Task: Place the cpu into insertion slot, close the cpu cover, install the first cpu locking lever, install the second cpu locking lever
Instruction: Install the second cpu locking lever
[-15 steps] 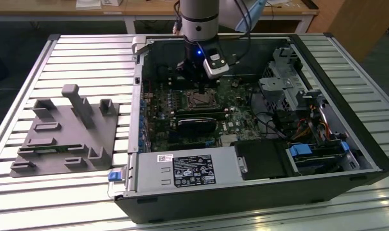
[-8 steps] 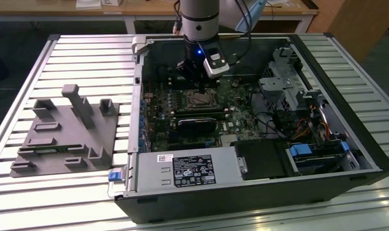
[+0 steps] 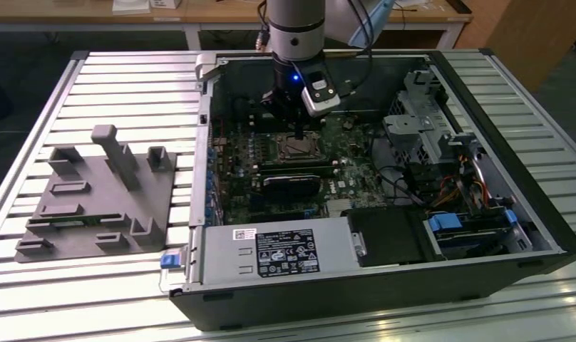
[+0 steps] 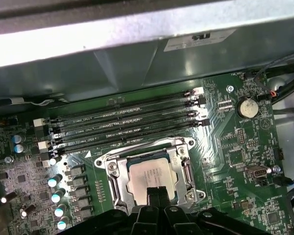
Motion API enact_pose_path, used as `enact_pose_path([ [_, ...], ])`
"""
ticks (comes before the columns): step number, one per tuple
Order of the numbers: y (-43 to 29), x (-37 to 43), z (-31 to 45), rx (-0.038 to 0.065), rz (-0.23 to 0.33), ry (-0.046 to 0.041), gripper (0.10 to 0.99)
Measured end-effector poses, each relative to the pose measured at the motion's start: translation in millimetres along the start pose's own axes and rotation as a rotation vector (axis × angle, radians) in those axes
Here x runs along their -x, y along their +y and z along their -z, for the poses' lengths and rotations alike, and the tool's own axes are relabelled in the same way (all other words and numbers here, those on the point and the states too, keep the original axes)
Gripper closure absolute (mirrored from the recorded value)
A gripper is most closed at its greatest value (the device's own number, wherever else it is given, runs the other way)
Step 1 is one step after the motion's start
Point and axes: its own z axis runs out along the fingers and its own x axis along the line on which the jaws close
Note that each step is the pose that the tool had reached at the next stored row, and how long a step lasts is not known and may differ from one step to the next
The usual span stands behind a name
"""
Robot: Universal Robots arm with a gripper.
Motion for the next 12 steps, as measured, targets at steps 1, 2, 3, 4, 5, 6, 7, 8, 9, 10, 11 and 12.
enact_pose_path([
  [1, -0.7, 0.3, 0.0, 0.0, 0.0, 0.0001, 0.98],
  [2, -1.5, 0.5, 0.0, 0.0, 0.0, 0.0001, 0.98],
  [3, -2.4, 0.7, 0.0, 0.0, 0.0, 0.0, 0.98],
  [4, -3.6, 1.1, -0.1, 0.0, 0.0, 0.0, 0.98],
  [5, -5.0, 1.5, -0.1, 0.0, 0.0, 0.0, 0.98],
  [6, -6.3, 1.9, -0.1, 0.0, 0.0, 0.0, 0.98],
  [7, -7.5, 2.2, -0.1, 0.0, 0.0, 0.0, 0.98],
  [8, -8.4, 2.5, -0.1, 0.0, 0.0, 0.0, 0.98],
  [9, -9.2, 2.8, -0.1, 0.0, 0.0, 0.0, 0.98],
  [10, -10.0, 3.0, -0.1, 0.0, 0.0, 0.0, 0.98],
  [11, -10.6, 3.1, 0.0, -0.001, 0.0, -0.0002, 0.98],
  [12, -11.1, 3.2, 0.3, -0.001, 0.0, -0.0003, 0.98],
])
